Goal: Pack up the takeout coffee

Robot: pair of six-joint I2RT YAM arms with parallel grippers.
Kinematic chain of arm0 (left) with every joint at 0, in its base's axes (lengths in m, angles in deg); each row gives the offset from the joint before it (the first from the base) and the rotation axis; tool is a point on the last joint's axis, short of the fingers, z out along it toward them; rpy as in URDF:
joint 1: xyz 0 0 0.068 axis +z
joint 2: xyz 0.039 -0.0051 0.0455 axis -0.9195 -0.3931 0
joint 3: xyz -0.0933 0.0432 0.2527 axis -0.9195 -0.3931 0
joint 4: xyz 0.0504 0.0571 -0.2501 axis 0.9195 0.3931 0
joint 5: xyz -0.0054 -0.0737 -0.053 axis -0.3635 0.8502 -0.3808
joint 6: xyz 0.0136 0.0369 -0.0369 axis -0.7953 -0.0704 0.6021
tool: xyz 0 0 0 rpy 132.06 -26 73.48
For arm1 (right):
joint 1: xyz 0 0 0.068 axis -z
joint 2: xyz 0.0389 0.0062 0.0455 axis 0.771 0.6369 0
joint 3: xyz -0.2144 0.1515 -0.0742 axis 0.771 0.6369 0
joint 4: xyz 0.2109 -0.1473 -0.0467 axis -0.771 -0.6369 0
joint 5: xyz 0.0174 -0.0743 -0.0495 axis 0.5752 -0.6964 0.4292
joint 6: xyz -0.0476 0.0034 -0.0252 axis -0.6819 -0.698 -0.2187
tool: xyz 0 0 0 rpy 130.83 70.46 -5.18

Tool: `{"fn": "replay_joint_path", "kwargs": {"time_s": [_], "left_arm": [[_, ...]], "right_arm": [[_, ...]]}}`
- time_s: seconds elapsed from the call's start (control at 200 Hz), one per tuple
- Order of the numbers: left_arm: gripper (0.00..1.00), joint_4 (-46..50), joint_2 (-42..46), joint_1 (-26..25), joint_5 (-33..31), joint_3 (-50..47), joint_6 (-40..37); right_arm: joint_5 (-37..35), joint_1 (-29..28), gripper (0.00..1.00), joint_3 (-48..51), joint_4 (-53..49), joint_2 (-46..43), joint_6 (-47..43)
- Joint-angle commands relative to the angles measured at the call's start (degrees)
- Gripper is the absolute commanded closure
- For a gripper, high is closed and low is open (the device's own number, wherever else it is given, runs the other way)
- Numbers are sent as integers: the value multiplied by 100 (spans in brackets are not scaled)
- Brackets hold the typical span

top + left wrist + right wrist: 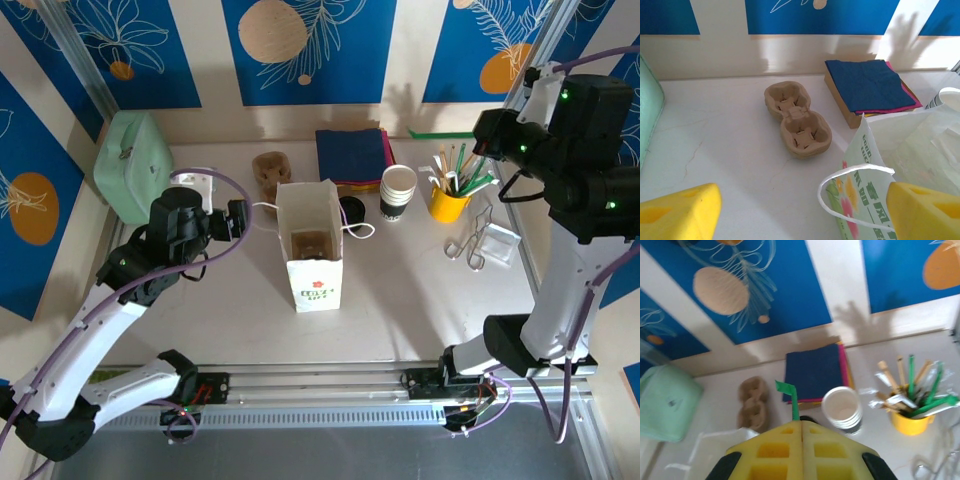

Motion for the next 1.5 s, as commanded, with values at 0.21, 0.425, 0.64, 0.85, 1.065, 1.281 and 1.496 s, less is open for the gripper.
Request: {"fn": "replay_joint_path", "kwargs": {"time_s": [0.21, 0.425, 0.64, 0.85, 1.065, 1.281, 1.496], "left_arm": [[14, -125, -34, 84, 87, -14, 134], [15, -112, -39, 88, 76, -1, 158], [15, -103, 14, 97, 7, -31, 184], [15, -138, 21, 121, 37, -13, 174], [14, -138, -6, 131, 46, 34, 161], [14, -92, 3, 139, 37, 10, 163], [14, -51, 85, 158, -36, -37, 131]], "right_arm": [[362, -1405, 99, 215, -23, 8, 347], [187, -2580, 100, 341, 305, 104, -79], [-489, -3666, 100, 1048, 871, -134, -740], [-1731, -4388, 100, 1212, 663, 150, -1188], [-2269, -4711, 100, 974, 320, 765, -1236], [-2259, -4746, 100, 577, 328, 1378, -1252], [-2177, -4757, 100, 8, 147, 2044, -1170]]}}
